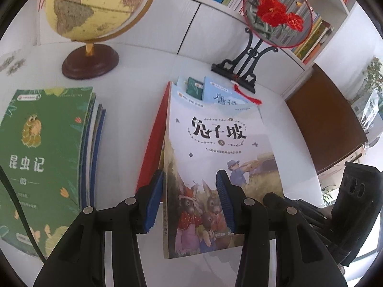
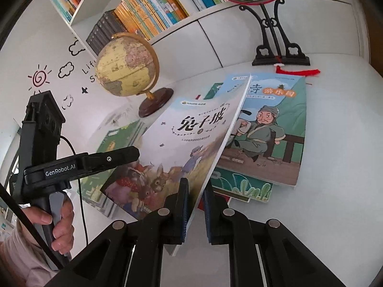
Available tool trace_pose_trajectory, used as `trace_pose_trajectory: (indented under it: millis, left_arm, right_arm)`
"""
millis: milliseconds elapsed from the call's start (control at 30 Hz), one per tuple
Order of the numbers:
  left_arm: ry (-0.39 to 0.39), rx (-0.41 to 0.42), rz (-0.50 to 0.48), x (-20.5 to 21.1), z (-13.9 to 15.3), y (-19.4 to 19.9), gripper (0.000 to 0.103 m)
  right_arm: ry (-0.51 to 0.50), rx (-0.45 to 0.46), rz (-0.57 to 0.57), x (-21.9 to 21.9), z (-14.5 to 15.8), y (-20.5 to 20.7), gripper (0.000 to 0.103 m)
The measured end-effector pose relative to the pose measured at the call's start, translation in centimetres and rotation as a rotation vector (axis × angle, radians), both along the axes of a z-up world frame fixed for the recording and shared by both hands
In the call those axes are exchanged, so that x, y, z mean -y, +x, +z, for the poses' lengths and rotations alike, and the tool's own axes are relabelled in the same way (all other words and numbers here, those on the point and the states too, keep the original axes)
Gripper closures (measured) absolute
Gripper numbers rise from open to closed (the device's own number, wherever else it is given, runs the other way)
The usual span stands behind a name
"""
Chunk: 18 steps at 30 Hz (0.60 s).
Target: Organize books
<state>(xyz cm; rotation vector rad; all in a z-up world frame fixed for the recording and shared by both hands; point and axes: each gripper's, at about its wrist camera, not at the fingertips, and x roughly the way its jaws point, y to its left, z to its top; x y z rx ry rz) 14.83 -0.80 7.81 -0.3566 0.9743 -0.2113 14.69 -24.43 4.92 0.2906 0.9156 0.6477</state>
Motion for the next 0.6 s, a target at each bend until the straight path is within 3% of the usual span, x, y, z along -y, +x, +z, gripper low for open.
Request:
trace_pose_trajectory:
  millis: [333,600]
  left_arm:
    - [-0.016,0.026,0.037,-3.5,1.4,-1.0,0.062]
    - [0.021,0.062,0.087,-8.2,3.0,-2.1,0.062]
  right_arm:
    - [0.046,0.036,-0.006,-2.4,2.1,-0.6,0.091]
    - [0.074,0.055,0.034,-6.9,3.4,-0.4,0.091]
